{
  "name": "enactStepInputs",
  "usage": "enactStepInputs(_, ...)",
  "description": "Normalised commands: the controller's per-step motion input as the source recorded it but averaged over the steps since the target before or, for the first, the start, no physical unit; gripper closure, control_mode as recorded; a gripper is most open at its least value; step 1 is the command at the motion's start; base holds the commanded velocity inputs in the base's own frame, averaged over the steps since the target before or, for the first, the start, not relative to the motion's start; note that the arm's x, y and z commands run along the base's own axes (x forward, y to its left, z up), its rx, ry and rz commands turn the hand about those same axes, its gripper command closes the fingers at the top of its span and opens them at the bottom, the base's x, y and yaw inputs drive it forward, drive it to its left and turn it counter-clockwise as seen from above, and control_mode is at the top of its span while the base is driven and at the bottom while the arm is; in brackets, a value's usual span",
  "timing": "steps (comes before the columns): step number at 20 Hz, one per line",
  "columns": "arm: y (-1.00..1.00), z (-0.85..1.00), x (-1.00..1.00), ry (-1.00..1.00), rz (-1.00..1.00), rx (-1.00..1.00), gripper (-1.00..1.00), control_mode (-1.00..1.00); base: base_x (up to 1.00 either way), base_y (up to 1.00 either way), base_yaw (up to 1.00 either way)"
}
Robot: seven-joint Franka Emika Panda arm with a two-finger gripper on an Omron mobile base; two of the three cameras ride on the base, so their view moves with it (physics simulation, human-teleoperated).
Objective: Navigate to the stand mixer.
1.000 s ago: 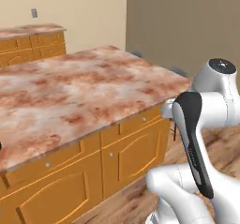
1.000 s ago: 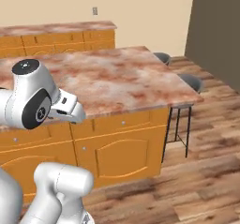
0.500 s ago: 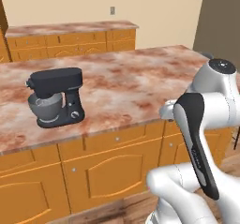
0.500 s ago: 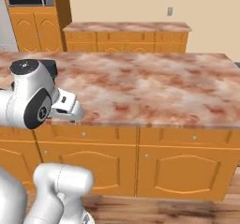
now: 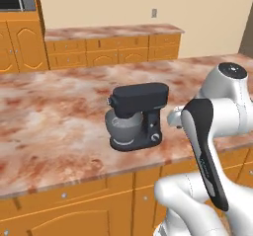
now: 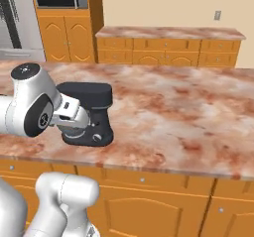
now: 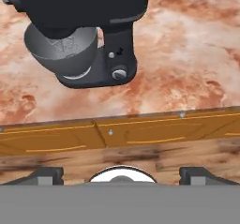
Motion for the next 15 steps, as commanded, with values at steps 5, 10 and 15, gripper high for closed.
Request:
enactStepInputs(5,0.00,0.00,0.00,0.00,0.00,0.00,-1.00,1.00,0.86,0.34,0.18)
enactStepInputs(10,0.00,0.00,0.00,0.00,0.00,0.00,-1.00,1.00,0.66,-0.49,0.08)
enactStepInputs(15,0.00,0.00,0.00,0.00,0.00,0.00,-1.00,1.00,0.30,-0.61,0.27)
